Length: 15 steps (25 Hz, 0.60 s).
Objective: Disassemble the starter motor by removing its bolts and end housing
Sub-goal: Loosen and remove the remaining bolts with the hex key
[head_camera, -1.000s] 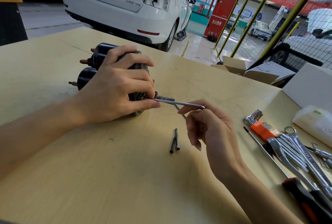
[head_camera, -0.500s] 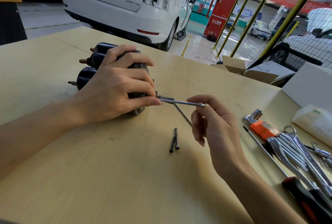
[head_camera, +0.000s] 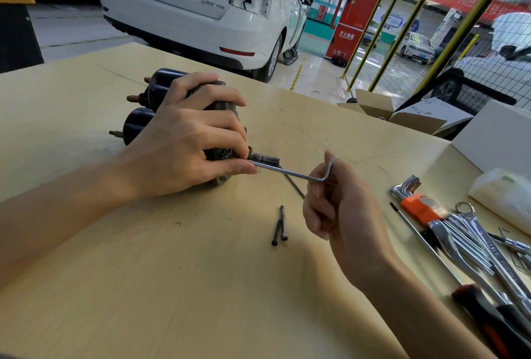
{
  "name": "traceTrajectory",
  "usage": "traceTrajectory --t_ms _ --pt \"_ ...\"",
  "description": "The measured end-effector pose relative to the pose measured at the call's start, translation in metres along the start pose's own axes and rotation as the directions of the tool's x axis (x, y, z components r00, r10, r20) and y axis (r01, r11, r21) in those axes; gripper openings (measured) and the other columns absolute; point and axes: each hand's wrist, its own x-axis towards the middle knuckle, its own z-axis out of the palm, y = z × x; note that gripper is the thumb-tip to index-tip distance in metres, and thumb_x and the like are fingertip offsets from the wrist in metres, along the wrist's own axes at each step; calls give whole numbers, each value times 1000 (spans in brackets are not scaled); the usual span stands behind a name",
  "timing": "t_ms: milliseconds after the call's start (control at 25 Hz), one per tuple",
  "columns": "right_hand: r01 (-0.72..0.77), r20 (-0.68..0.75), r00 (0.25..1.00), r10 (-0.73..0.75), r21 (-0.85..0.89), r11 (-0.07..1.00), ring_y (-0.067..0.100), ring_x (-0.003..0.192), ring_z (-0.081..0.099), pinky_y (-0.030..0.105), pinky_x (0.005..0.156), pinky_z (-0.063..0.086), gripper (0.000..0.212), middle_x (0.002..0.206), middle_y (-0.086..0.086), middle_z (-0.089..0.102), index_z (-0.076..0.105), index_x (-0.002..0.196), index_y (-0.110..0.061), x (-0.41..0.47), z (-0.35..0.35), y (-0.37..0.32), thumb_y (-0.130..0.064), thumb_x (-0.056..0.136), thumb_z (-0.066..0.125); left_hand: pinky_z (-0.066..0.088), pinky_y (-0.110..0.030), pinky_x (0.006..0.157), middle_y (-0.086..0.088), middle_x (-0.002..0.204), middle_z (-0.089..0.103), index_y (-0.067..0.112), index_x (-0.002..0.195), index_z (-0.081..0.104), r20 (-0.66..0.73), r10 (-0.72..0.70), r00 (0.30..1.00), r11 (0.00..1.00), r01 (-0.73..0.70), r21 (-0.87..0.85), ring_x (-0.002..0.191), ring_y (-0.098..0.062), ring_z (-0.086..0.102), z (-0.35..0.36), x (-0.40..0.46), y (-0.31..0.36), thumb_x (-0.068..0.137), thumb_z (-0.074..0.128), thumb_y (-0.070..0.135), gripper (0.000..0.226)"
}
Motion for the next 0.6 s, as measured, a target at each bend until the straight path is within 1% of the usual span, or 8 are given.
traceTrajectory --t_ms 120,240,360,440,520,600 --pt "2 26 1000 -3 30 1000 18 38 34 22 38 30 49 46 1 27 49 58 -17 -1 1 -1 -37 101 38 25 -49 113 13 93 72 24 81 76 -1 -1 1000 1000 1 0 123 -22 55 0 0 1 88 66 48 26" --pt "-15 80 997 14 15 1000 20 39 33 24 39 30 52 44 2 29 44 59 -12 -3 1 -1 -44 100 37 24 -48 113 13 92 72 24 81 76 2 -1 1000 1000 1 1 123 -22 55 0 0 1 88 65 48 27" --pt "-7 135 991 4 21 1000 21 40 30 26 40 29 52 43 2 30 40 61 -11 -4 2 -2 -53 92 45 23 -47 113 13 92 72 24 81 76 1 -4 1000 1000 4 2 123 -22 55 -1 0 1 87 67 47 25" --pt "7 149 989 -11 24 1000 20 39 32 27 39 28 51 44 3 31 42 57 -12 -4 2 -3 -53 87 46 23 -48 113 13 93 72 25 82 76 4 -7 1000 1000 7 1 123 -22 55 -1 0 1 87 66 47 25" --pt "44 155 987 -46 13 999 18 38 34 26 40 29 50 45 5 32 47 51 -16 -4 3 -3 -51 86 48 24 -48 113 13 93 72 25 82 76 5 -6 1000 1000 6 2 123 -22 55 -1 1 1 88 67 47 25" --pt "75 153 985 -76 12 997 17 37 35 23 40 29 47 45 5 34 51 50 -16 -5 3 -3 -47 86 50 24 -48 113 13 92 72 24 81 76 1 -5 1000 1000 5 11 122 -22 55 -1 1 1 88 67 47 25"
